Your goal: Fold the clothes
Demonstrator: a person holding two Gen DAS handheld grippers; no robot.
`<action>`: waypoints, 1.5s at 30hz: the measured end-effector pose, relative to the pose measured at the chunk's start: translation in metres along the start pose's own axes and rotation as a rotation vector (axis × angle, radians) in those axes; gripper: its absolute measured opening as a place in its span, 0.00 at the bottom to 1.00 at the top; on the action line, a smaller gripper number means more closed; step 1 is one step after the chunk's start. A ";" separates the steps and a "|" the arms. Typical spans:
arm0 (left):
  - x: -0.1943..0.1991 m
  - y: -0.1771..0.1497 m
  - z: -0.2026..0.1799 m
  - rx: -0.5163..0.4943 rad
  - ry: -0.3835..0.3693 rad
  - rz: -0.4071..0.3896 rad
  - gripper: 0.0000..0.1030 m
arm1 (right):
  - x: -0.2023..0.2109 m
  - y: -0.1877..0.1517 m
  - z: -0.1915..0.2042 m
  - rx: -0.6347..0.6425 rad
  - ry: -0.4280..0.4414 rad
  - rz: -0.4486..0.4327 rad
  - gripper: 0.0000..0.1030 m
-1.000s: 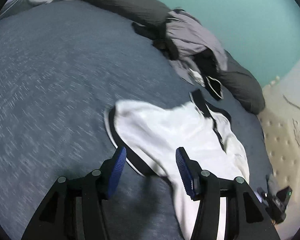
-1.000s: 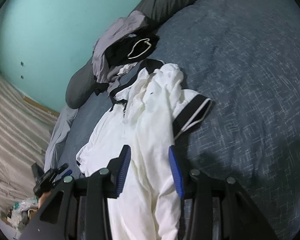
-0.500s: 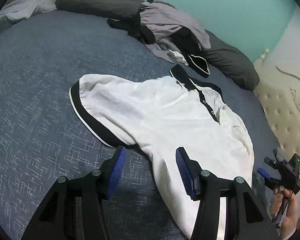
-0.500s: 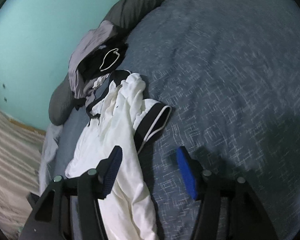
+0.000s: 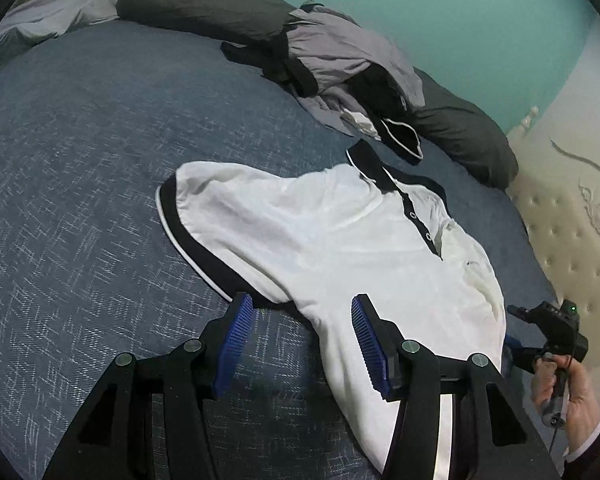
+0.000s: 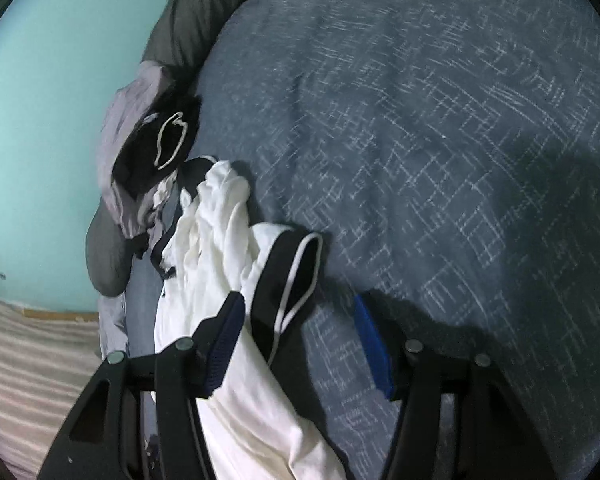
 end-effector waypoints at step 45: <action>-0.013 -0.007 -0.001 0.010 0.005 0.042 0.60 | 0.065 0.136 0.004 0.305 -0.138 -0.146 0.03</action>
Point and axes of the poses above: each gripper's, at about its wrist camera, not at the fingertips, and x roughly against the way its jaws point, z to its left, y to its top, the point moved 5 cm from there along -x, roughly the way its jaws point, and after that the axes turned 13 degrees about y, right-handed, at the moved point
